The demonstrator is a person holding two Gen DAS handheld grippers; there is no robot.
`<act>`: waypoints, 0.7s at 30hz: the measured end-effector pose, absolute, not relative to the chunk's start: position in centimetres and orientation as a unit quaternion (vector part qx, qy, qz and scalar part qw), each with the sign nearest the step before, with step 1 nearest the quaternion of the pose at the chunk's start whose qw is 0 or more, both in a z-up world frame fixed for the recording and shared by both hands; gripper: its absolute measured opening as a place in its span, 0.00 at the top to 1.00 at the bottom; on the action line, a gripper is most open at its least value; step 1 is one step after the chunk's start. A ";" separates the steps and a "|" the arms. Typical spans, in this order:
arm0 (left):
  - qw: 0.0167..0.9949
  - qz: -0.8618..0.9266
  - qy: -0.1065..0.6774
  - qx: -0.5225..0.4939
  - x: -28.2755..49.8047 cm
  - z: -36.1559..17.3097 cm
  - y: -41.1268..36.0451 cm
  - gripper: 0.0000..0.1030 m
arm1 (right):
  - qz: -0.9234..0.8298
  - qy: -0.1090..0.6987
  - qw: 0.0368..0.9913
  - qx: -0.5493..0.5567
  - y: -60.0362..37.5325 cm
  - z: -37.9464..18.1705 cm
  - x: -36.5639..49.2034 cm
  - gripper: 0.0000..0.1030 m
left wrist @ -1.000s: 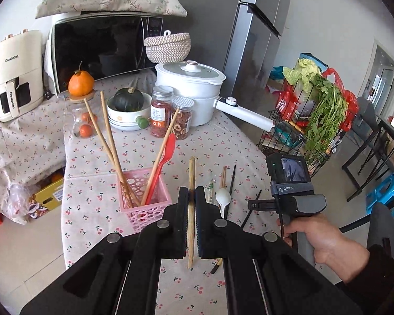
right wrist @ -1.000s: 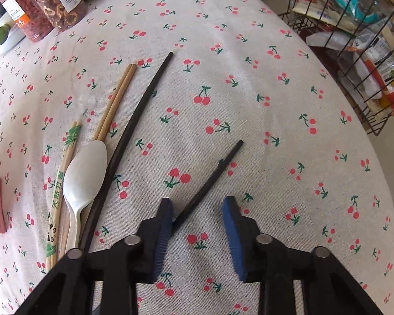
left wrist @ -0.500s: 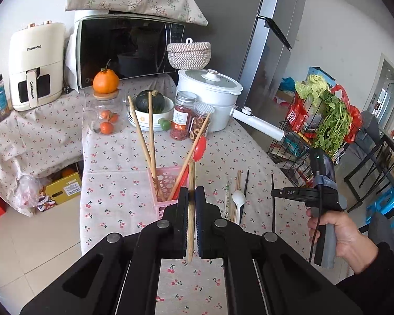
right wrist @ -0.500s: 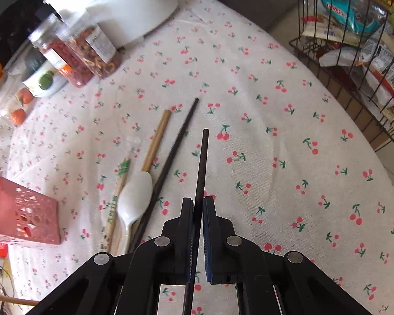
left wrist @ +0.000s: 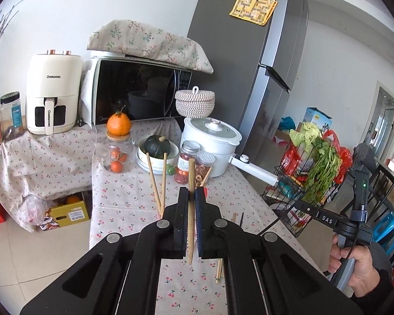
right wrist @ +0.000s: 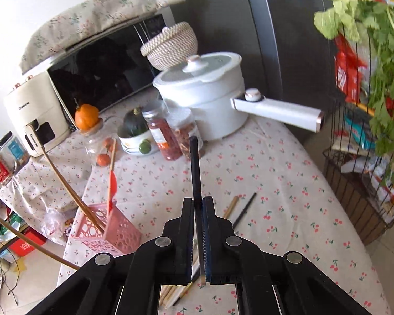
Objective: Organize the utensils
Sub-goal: 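Carry both held chopsticks upright toward the pink basket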
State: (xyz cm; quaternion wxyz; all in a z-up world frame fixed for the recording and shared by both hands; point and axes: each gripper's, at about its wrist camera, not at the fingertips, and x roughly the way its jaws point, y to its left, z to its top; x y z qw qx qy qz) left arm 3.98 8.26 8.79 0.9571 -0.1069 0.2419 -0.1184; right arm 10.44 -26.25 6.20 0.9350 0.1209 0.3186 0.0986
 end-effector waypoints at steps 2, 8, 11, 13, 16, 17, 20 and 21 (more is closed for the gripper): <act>0.960 -0.114 0.228 -0.113 4.0 9.4 8.5 0.96 | 0.110 0.304 0.939 0.120 -25.8 7.2 10.3 0.96; 0.963 -0.100 0.208 -0.136 5.3 10.0 9.1 0.96 | 0.139 0.289 0.940 0.116 -23.7 9.4 10.7 0.97; 0.964 -0.094 0.207 -0.138 6.1 9.9 9.2 0.96 | 0.152 0.300 0.935 0.109 -22.6 9.7 10.9 0.97; 0.963 -0.093 0.211 -0.141 6.5 9.8 9.2 0.96 | 0.161 0.307 0.933 0.102 -21.9 9.8 10.8 1.00; 0.964 -0.085 0.212 -0.136 6.9 9.6 9.1 0.96 | 0.172 0.304 0.932 0.094 -21.0 10.2 10.4 1.00; 0.965 -0.080 0.211 -0.133 7.0 9.5 9.1 0.96 | 0.174 0.302 0.933 0.090 -20.8 10.3 10.4 1.00; 0.965 -0.071 0.215 -0.134 7.5 9.1 9.2 0.96 | 0.180 0.310 0.930 0.078 -20.0 10.2 10.6 1.00; 0.964 -0.070 0.218 -0.138 7.6 8.9 9.4 0.96 | 0.184 0.322 0.925 0.076 -19.8 9.7 10.9 1.00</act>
